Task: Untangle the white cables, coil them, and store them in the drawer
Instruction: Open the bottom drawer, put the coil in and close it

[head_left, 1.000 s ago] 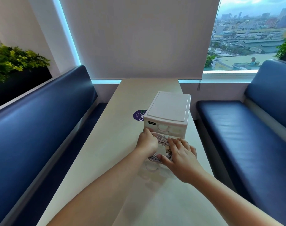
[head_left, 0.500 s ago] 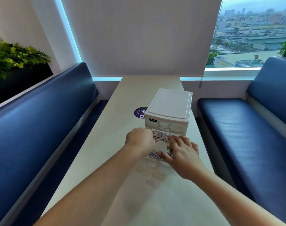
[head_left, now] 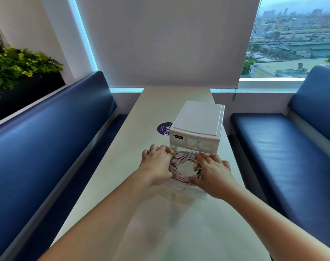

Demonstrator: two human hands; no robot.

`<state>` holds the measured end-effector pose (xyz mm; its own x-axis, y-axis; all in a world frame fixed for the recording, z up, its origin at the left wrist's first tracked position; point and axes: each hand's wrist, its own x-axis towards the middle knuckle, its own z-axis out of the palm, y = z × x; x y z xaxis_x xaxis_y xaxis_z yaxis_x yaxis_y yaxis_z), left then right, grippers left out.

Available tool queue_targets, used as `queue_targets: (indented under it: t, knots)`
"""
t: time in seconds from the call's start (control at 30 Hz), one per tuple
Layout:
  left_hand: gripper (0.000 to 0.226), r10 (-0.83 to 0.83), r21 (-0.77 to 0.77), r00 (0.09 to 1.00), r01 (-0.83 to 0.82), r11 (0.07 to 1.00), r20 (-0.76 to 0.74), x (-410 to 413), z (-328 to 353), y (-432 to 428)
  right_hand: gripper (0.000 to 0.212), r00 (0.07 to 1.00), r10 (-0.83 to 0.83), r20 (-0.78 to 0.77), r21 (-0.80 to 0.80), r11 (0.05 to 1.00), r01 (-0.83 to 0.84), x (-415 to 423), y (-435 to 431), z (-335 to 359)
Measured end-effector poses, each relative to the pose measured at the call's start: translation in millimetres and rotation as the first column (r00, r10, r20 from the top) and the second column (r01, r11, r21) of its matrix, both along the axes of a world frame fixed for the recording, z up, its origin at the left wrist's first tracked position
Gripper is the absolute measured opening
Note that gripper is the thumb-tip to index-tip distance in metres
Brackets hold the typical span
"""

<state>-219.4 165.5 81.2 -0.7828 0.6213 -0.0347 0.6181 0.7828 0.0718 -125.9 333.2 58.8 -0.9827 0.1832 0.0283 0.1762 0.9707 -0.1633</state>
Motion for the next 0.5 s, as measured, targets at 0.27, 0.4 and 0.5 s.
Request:
queue_targets:
  t: [0.27, 0.4, 0.5]
  knots:
    - [0.072, -0.027, -0.136, 0.988, 0.048, 0.99, 0.15, -0.4, -1.8, -1.8, 0.05, 0.998, 0.025, -0.061, -0.032, 0.999, -0.027, 3.3, 10.3, 1.8]
    - [0.047, 0.023, -0.021, 0.994, -0.021, 1.0, 0.109, -2.8, -4.5, -1.6, 0.033, 0.982, -0.013, -0.191, -0.114, 0.993, -0.009, -1.8, 10.7, -0.2]
    - [0.036, 0.08, 0.118, 0.994, -0.089, 0.989, 0.076, -3.2, -9.8, 0.5, 0.033, 0.971, -0.042, -0.235, -0.166, 0.986, 0.003, -2.2, 8.4, 0.8]
